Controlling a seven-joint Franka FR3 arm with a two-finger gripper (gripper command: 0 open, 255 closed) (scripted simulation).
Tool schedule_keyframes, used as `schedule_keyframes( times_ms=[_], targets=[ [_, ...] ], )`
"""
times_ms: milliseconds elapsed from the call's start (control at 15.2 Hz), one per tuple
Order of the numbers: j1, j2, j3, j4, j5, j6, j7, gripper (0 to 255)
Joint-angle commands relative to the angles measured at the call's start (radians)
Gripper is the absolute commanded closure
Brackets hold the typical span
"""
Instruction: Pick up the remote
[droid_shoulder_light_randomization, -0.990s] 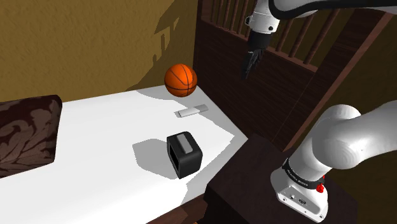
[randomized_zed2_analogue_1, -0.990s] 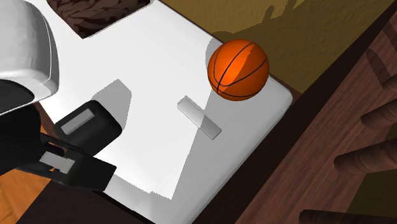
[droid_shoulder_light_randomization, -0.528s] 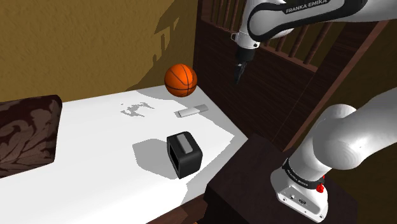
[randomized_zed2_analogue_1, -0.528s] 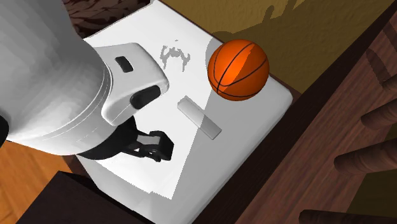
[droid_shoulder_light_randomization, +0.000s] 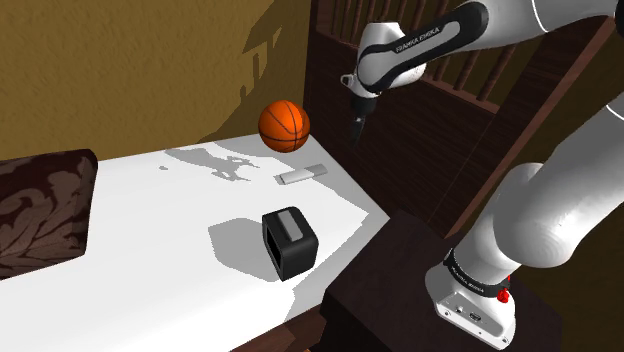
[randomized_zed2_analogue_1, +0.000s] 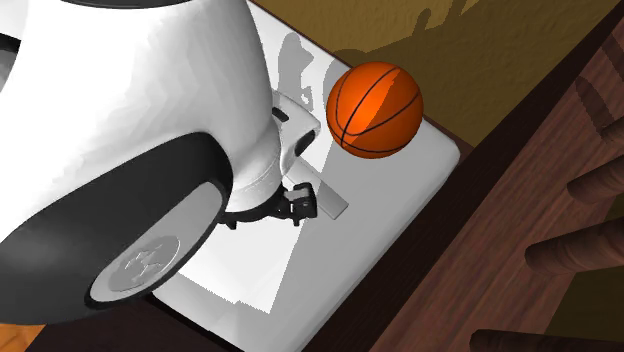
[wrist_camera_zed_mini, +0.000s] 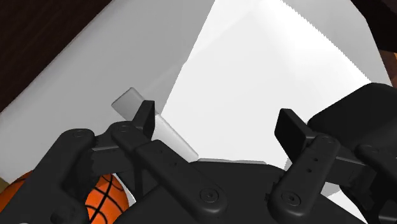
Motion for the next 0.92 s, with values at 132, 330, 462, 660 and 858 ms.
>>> schedule_keyframes(
  times_ms=[132,330,462,660,858],
  targets=[
    [0.017,0.174,-0.017,0.068,0.065,0.103,-0.149,0],
    [0.014,0.299,-0.009,0.133,0.122,0.159,-0.26,0],
    [0.004,0.382,0.006,0.182,0.158,0.189,-0.329,0],
    [-0.018,0.501,0.039,0.264,0.2,0.225,-0.422,0],
    [-0.043,0.618,0.075,0.356,0.226,0.251,-0.501,0]
  ],
)
